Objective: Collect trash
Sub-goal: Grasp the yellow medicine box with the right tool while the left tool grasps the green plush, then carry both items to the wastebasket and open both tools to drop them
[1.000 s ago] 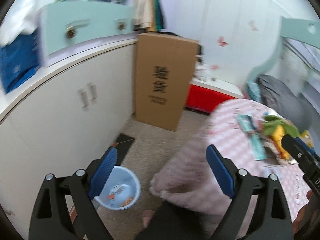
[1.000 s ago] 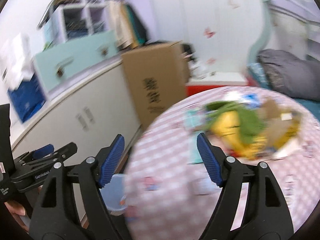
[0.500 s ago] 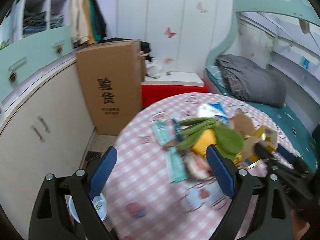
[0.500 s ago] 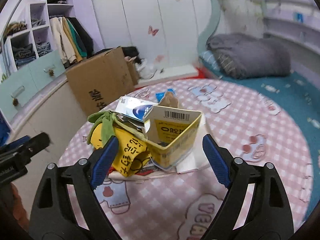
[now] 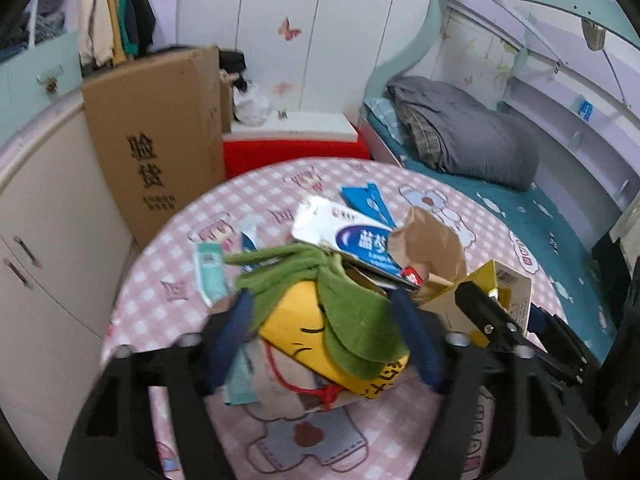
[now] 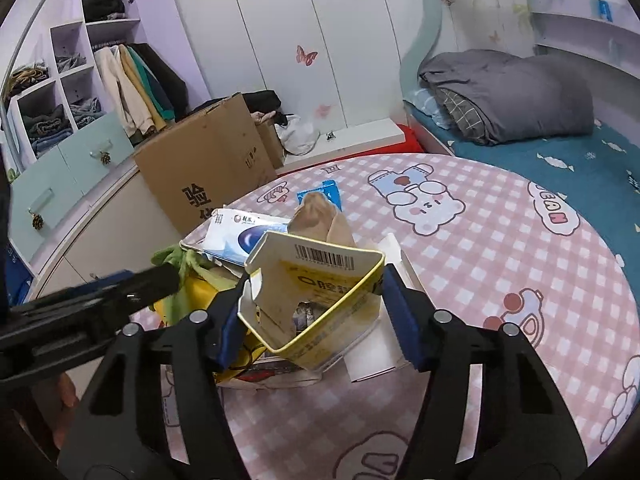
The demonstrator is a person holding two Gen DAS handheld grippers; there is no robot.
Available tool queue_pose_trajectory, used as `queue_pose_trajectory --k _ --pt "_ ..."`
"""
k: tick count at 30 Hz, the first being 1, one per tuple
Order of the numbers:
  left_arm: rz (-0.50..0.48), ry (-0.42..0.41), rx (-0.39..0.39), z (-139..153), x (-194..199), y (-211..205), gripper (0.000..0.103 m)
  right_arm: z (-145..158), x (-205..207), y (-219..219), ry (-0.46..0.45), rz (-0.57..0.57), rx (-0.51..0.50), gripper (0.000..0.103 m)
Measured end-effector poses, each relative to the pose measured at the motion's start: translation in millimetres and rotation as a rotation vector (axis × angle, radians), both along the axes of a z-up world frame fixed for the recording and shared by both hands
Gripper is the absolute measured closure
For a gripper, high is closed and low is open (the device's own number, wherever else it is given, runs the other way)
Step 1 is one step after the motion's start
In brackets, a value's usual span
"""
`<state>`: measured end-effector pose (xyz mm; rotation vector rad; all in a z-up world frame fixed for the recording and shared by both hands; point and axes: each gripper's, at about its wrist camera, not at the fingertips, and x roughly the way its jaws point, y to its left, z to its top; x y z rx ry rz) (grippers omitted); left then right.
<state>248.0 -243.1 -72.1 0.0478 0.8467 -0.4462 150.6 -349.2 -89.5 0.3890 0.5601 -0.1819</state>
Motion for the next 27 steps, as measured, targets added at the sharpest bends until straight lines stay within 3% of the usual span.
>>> queue_pose_trajectory --k 3,5,11,18,27 --pt "-0.024 0.036 -0.031 -6.7 4.7 -0.1 0.084 0.5 -1.7 2.6 -0.004 0.006 -0.002 0.045" --pt "-0.033 0.042 -0.055 -6.4 3.6 0.6 0.098 2.5 -3.9 3.5 -0.008 0.006 -0.007 0.045" --pt "-0.018 -0.017 -0.115 14.1 -4.7 13.8 0.1 19.7 -13.9 10.7 -0.041 0.0 -0.026 0.046" --pt "0.03 -0.161 -0.18 55.3 -24.0 43.8 0.101 53.7 -26.1 24.7 -0.11 0.002 -0.055 0.047" --pt "0.117 -0.235 -0.253 87.4 -47.7 111.3 0.101 89.6 -26.6 80.4 -0.169 0.122 -0.067 0.047"
